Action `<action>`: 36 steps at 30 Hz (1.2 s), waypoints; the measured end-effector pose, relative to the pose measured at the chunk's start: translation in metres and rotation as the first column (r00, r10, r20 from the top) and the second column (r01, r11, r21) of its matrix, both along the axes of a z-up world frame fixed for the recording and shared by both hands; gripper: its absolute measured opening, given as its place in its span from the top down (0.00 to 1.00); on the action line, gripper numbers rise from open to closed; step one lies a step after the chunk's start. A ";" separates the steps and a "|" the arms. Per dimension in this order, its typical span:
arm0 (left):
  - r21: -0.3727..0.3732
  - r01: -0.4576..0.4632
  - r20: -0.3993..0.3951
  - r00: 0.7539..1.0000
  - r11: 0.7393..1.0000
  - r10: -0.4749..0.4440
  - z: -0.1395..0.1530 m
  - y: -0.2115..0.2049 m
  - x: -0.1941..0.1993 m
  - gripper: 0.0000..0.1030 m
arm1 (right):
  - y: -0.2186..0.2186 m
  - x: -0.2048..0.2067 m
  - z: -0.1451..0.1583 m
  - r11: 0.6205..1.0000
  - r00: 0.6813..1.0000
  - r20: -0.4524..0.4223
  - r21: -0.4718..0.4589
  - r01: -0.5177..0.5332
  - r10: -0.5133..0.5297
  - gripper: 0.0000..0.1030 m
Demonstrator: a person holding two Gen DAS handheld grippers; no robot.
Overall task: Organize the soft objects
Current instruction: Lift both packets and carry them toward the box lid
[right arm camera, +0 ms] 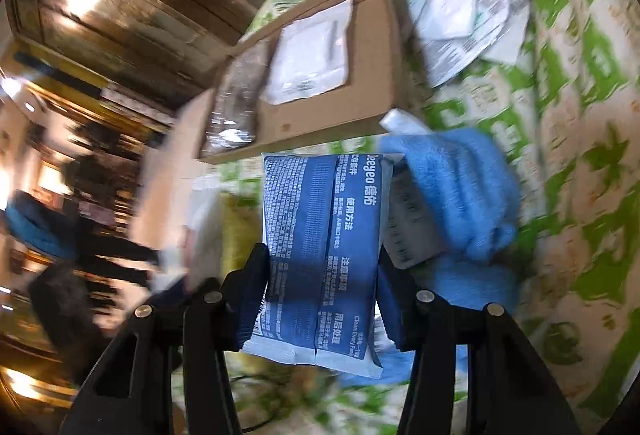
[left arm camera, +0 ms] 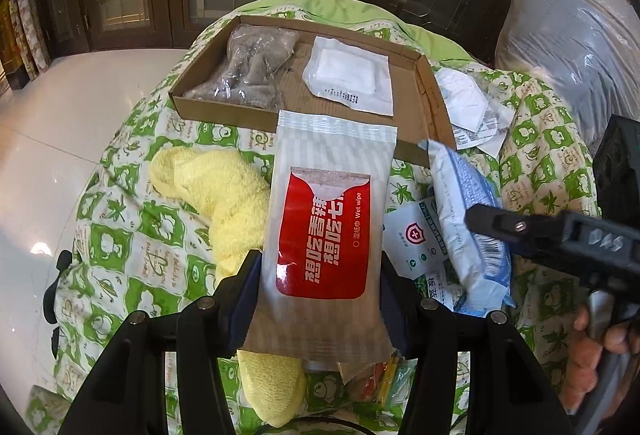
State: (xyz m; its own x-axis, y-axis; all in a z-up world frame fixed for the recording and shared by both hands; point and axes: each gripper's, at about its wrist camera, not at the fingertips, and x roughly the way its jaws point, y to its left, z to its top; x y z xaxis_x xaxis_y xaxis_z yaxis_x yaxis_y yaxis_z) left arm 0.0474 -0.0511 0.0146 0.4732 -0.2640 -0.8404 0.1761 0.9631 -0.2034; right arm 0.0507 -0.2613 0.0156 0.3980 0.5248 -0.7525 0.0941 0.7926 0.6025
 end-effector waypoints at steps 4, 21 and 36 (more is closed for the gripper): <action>-0.007 -0.006 0.002 1.000 1.000 0.006 0.002 0.004 0.001 0.44 | -0.007 0.002 0.009 0.992 1.000 -0.001 0.129 0.009 -0.009 0.52; -0.011 -0.009 0.015 1.000 1.000 0.009 0.013 0.003 0.006 0.44 | -0.022 0.000 0.027 0.990 0.998 0.041 0.127 0.052 -0.058 0.52; 0.031 0.029 0.025 0.999 0.999 -0.030 0.023 -0.013 0.031 0.44 | -0.031 0.011 0.018 0.994 0.995 0.018 -0.042 0.099 -0.098 0.52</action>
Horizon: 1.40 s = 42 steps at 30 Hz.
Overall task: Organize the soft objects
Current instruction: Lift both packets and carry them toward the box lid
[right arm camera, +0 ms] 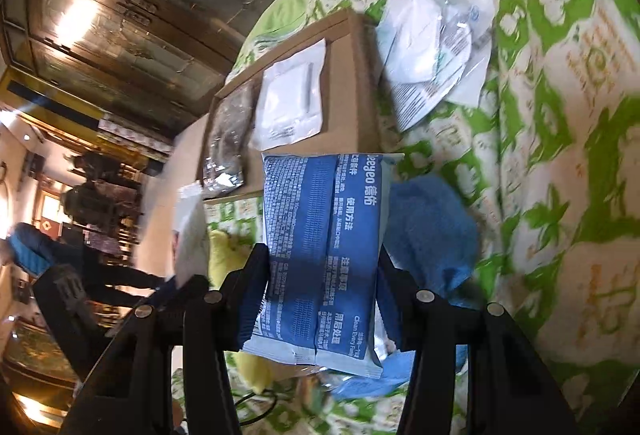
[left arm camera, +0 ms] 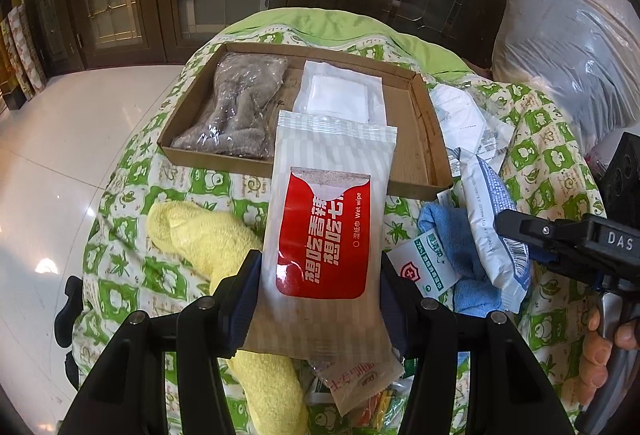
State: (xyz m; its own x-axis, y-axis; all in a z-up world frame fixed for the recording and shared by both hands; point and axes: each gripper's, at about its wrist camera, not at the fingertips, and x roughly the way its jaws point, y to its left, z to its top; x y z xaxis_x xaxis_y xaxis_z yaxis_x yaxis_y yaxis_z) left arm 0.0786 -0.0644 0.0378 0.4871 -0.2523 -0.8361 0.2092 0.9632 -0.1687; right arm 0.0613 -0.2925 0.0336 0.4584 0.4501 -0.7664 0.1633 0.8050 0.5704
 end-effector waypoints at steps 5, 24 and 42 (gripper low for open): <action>0.013 0.005 0.000 1.000 1.000 -0.005 0.000 -0.002 0.005 0.44 | -0.002 0.007 -0.003 0.998 1.000 -0.013 -0.069 0.010 -0.011 0.52; 0.026 0.001 -0.002 1.000 1.000 -0.001 -0.002 -0.002 0.015 0.44 | 0.001 0.024 0.016 0.953 1.000 0.025 -0.303 0.003 0.005 0.52; 0.046 0.021 0.014 1.000 0.999 -0.021 0.004 -0.009 0.044 0.44 | 0.005 0.046 0.016 0.947 1.000 0.023 -0.321 -0.008 0.016 0.52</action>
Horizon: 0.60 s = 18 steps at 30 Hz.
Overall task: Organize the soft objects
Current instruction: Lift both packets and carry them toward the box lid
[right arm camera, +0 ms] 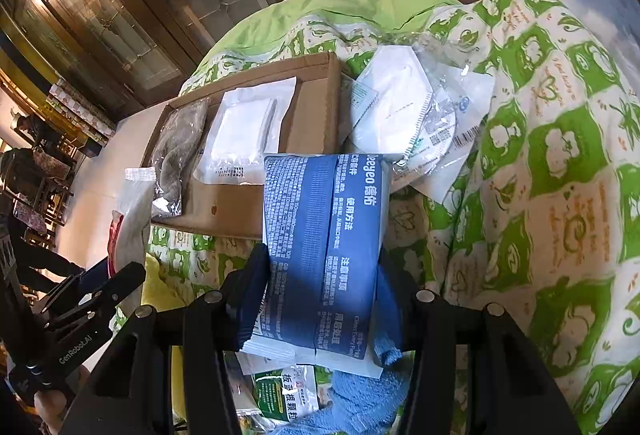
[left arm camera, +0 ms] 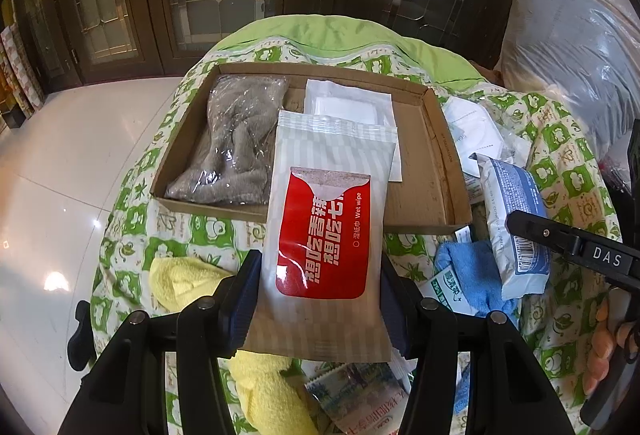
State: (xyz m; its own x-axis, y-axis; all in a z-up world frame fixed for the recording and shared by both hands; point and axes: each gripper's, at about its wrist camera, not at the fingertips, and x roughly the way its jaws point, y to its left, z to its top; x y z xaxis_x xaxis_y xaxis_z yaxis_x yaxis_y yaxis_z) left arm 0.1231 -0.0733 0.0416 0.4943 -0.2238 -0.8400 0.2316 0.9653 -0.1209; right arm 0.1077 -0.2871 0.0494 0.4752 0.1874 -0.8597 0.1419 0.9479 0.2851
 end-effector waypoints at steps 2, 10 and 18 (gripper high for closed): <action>0.005 0.004 0.000 1.000 1.000 -0.004 -0.001 -0.001 0.003 0.44 | 0.001 0.004 0.000 1.000 1.000 -0.001 0.002 -0.001 0.001 0.52; 0.012 0.010 -0.006 1.000 1.000 -0.010 -0.006 -0.002 0.014 0.44 | 0.006 0.014 -0.004 1.000 1.000 -0.002 0.007 -0.008 0.008 0.52; 0.009 0.009 -0.002 1.000 1.000 -0.009 -0.004 -0.001 0.029 0.44 | 0.009 0.026 -0.007 1.000 1.000 -0.002 0.012 -0.010 0.010 0.52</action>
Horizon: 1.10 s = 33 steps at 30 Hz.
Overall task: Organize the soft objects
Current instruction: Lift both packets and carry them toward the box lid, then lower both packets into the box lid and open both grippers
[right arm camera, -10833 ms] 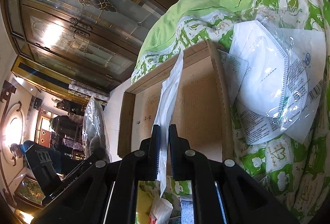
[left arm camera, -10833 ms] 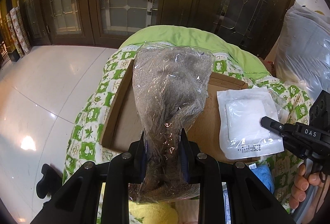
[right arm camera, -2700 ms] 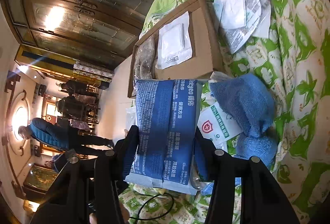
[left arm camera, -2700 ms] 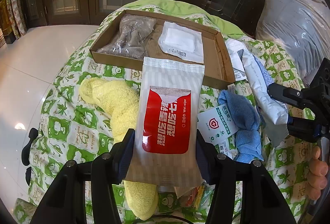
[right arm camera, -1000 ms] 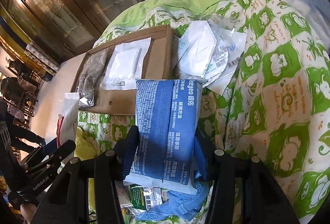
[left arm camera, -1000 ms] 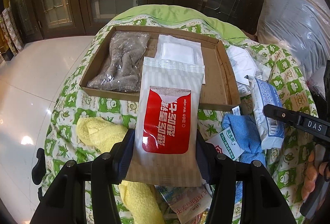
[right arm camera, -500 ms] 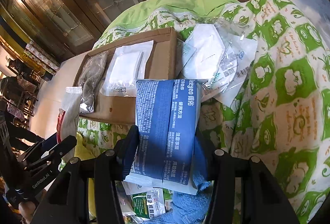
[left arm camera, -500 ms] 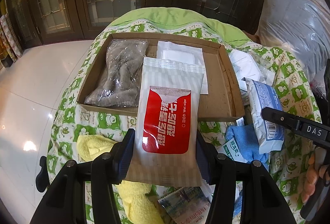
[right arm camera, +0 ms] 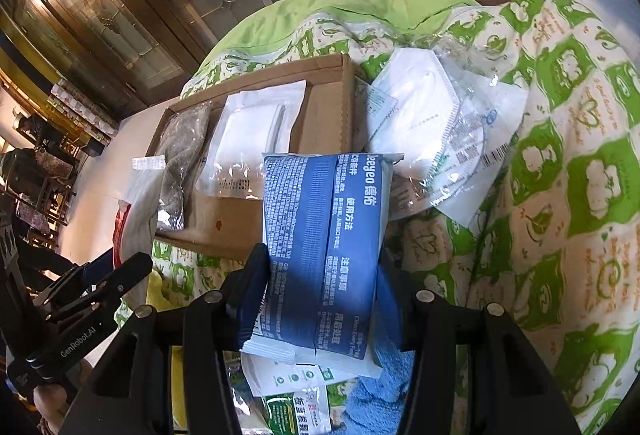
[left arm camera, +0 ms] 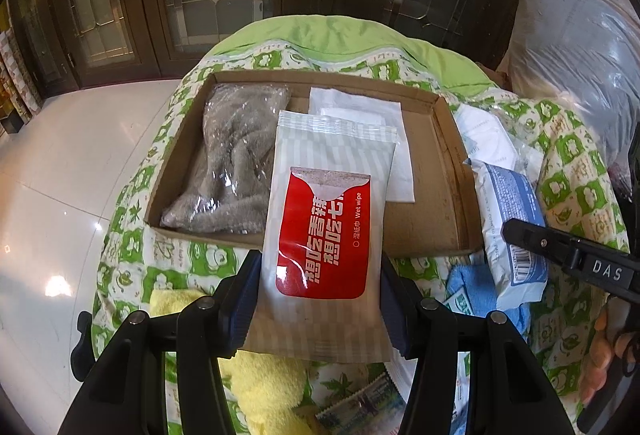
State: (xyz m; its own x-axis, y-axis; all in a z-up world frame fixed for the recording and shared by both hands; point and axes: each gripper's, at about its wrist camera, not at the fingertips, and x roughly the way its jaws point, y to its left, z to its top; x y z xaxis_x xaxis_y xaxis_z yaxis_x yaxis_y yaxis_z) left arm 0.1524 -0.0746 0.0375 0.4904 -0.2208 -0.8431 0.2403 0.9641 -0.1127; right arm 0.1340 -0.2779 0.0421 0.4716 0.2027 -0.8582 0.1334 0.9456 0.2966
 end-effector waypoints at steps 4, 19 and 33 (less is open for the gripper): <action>-0.003 -0.004 0.005 1.000 1.000 0.004 0.002 0.002 0.010 0.44 | 0.003 0.010 -0.001 1.000 1.000 0.005 0.007 -0.001 0.001 0.52; -0.052 -0.055 -0.032 0.998 0.997 0.053 -0.022 0.004 0.061 0.44 | 0.032 0.064 -0.010 0.998 0.998 0.014 -0.005 -0.062 0.062 0.52; -0.005 -0.042 -0.055 0.998 0.999 0.042 -0.049 -0.006 0.084 0.44 | 0.051 0.098 -0.043 0.995 0.994 -0.045 -0.005 -0.097 0.096 0.52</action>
